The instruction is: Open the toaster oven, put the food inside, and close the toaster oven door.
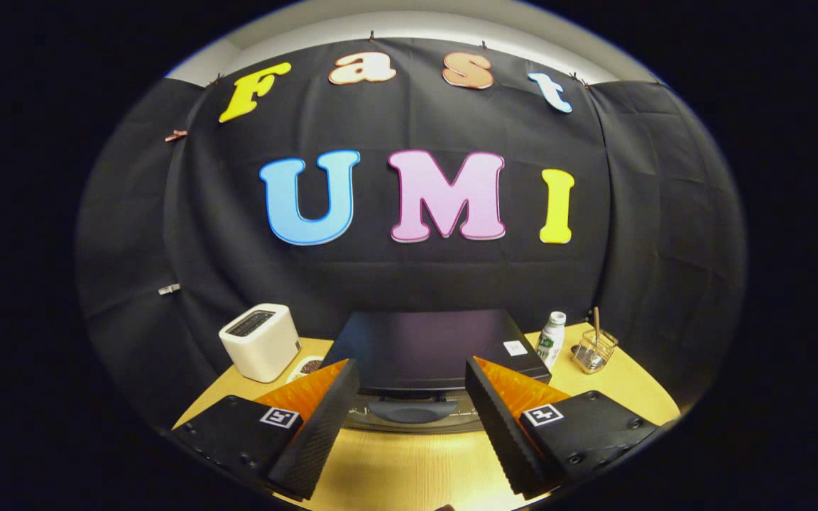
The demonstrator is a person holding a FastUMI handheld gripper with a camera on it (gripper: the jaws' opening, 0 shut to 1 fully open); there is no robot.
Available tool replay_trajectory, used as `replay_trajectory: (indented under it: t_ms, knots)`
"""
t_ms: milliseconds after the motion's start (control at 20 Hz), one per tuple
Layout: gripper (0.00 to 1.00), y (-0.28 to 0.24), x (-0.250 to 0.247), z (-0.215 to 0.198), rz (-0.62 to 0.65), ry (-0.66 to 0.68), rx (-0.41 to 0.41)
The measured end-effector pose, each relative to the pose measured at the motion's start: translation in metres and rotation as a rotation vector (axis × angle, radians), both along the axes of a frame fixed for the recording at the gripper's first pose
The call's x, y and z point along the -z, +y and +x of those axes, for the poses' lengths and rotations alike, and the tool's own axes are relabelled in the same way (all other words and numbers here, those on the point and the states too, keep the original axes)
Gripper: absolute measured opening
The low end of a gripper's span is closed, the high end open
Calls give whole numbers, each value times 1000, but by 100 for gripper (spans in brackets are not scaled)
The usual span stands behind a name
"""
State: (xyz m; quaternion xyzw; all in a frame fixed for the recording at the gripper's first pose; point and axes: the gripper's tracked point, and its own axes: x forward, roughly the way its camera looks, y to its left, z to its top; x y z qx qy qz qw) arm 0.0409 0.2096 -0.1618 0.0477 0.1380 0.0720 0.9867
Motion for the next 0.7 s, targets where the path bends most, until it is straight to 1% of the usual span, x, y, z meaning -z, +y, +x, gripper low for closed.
replay_trajectory:
  t_ms: [150, 300, 500, 550, 650, 700]
  knots:
    - [98, 9, 44, 19, -18, 77, 8]
    - [99, 18, 78, 35, -14, 153, 16]
    - [99, 19, 107, 50, -46, 219, 33]
    - [99, 20, 103, 52, -55, 184, 38]
    - [98, 22, 106, 54, -72, 210, 22]
    - [100, 22, 108, 54, -64, 217, 24]
